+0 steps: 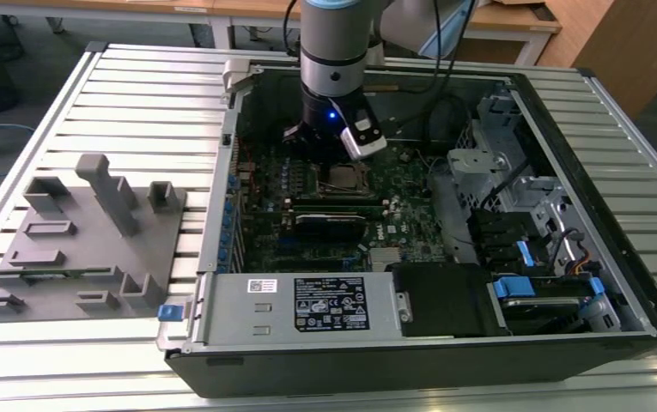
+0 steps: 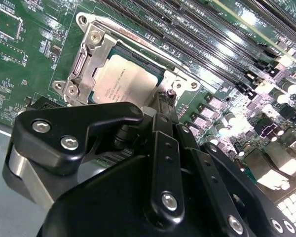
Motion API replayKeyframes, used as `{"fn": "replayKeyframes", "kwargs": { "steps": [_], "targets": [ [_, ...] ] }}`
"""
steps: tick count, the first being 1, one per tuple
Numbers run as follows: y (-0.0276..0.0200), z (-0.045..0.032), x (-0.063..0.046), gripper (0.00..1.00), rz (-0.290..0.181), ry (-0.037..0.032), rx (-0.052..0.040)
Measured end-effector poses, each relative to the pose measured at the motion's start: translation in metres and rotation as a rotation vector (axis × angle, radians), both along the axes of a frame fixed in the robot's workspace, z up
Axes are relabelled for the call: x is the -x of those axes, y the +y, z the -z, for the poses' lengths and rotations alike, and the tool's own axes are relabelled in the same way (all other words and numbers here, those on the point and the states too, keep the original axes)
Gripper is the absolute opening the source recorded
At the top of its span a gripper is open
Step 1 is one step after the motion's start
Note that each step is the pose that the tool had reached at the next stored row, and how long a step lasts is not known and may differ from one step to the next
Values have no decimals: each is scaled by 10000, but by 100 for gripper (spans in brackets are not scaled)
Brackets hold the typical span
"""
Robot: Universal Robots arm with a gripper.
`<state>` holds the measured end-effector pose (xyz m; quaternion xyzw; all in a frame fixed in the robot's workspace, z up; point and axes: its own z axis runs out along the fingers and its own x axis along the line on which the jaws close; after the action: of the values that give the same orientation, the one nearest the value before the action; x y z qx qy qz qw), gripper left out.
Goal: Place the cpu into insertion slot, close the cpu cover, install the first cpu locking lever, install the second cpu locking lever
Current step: 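Close the cpu cover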
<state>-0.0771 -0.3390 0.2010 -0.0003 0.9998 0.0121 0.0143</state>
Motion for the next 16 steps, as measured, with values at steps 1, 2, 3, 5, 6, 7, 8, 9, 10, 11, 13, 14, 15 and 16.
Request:
{"fn": "replayKeyframes", "kwargs": {
  "steps": [1,2,3,5,6,7,8,9,10,11,13,14,15,16],
  "targets": [
    [0,0,0,11,0,0,1],
    [0,1,0,11,1,0,-1],
    [0,2,0,11,1,-1,-2],
    [1,9,0,11,1,-4,-6],
    [1,15,0,11,1,-3,-3],
    [0,20,0,11,1,0,0],
    [0,23,1,11,1,2,3],
    [-1,23,1,11,1,3,4],
    [-1,24,1,11,1,3,4],
    [0,26,1,11,1,2,3],
    [0,27,0,11,1,0,-1],
    [0,27,0,11,1,-1,-1],
    [0,27,0,11,1,-1,-1],
    [0,28,0,11,1,-1,-1]
  ]
}}
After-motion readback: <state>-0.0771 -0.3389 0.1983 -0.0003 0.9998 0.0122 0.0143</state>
